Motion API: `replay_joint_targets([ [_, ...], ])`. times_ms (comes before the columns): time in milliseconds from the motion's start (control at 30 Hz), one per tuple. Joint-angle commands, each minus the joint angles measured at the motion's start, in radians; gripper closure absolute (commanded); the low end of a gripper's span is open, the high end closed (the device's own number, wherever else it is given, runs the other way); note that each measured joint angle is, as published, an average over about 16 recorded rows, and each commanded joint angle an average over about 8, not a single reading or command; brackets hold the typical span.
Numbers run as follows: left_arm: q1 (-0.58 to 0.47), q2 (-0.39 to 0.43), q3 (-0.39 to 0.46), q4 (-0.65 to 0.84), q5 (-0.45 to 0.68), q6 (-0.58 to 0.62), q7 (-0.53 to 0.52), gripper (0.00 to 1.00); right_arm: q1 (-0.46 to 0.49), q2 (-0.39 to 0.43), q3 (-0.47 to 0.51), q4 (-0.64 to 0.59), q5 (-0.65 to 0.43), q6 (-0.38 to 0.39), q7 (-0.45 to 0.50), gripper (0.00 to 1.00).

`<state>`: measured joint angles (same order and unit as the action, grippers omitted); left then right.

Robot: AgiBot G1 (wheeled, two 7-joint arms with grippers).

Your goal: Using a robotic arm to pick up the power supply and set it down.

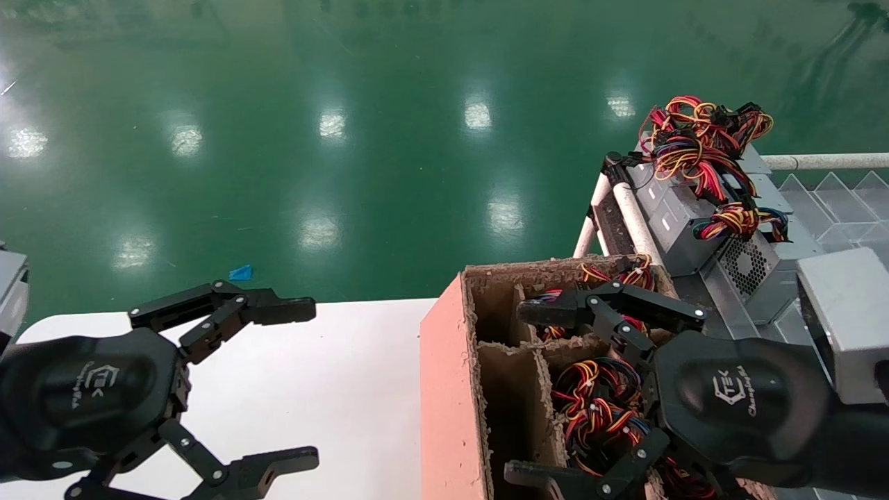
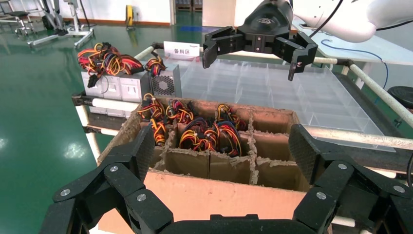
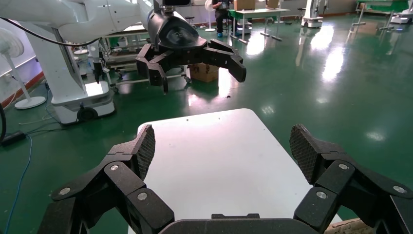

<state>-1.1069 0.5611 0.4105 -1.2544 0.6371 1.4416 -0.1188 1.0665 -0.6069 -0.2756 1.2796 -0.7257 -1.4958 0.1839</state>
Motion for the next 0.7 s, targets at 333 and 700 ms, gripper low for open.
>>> replay_joint_targets([
  [333, 0.0, 0.0, 0.0, 0.0, 0.0, 0.0, 0.0, 0.0, 0.0, 0.0, 0.0, 0.0, 0.0, 0.0, 0.0, 0.0],
  [700, 0.0, 0.0, 0.0, 0.0, 0.0, 0.0, 0.0, 0.49, 0.0, 0.0, 0.0, 0.0, 0.0, 0.0, 0.0, 0.0],
])
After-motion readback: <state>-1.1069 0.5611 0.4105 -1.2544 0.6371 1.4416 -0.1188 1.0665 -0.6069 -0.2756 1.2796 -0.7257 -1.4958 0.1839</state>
